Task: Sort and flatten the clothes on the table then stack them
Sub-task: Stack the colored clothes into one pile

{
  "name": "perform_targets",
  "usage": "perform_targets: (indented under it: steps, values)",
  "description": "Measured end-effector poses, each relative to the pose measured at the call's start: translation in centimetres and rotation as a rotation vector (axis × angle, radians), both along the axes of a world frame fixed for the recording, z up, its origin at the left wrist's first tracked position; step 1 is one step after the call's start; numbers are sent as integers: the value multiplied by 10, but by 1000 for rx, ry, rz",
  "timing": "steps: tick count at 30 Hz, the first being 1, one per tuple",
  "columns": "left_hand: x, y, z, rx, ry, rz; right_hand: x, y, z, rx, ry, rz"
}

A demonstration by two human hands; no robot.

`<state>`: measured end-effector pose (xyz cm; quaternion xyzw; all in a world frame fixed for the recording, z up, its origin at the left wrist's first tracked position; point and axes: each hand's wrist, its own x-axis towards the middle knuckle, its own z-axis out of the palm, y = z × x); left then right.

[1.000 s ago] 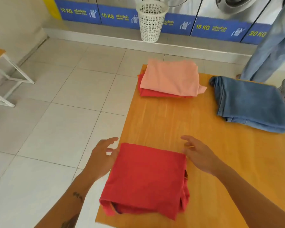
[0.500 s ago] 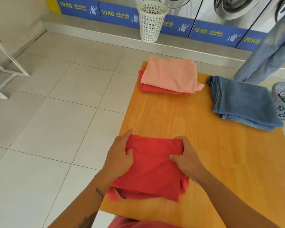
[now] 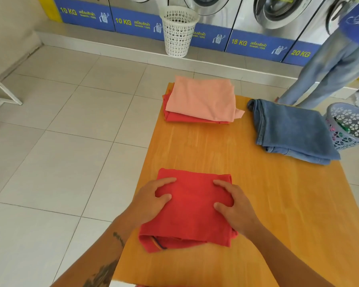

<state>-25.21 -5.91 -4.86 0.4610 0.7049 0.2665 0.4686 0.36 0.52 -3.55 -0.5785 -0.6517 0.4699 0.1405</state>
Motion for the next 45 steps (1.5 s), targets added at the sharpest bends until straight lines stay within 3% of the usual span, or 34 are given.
perform_targets:
  steps: [4,9,15,24,26,30,35,39,41,43,45]
  values:
    - [6,7,7,76,-179,168,-7,10,-1,-65,74,-131]
    - [-1,49,28,215,-186,267,-20,65,29,18,176,-199]
    - [-24,161,80,417,-32,246,-43,173,90,144,251,-161]
    - [-50,323,115,505,102,181,-73,328,121,164,282,-211]
    - [-54,350,100,504,127,192,-80,351,106,203,225,-209]
    - [-59,369,46,356,334,32,-82,360,52,255,-105,-29]
    - [-67,365,-2,404,431,54,-69,351,20,243,118,-140]
    - [-57,375,19,614,662,146,-72,350,34,594,-260,-195]
    - [-43,384,32,735,705,85,-90,347,47,764,-361,-100]
    - [-31,390,30,739,775,-61,-109,345,49,807,-455,72]
    - [-25,387,16,619,862,-159,-117,349,34,712,-568,224]
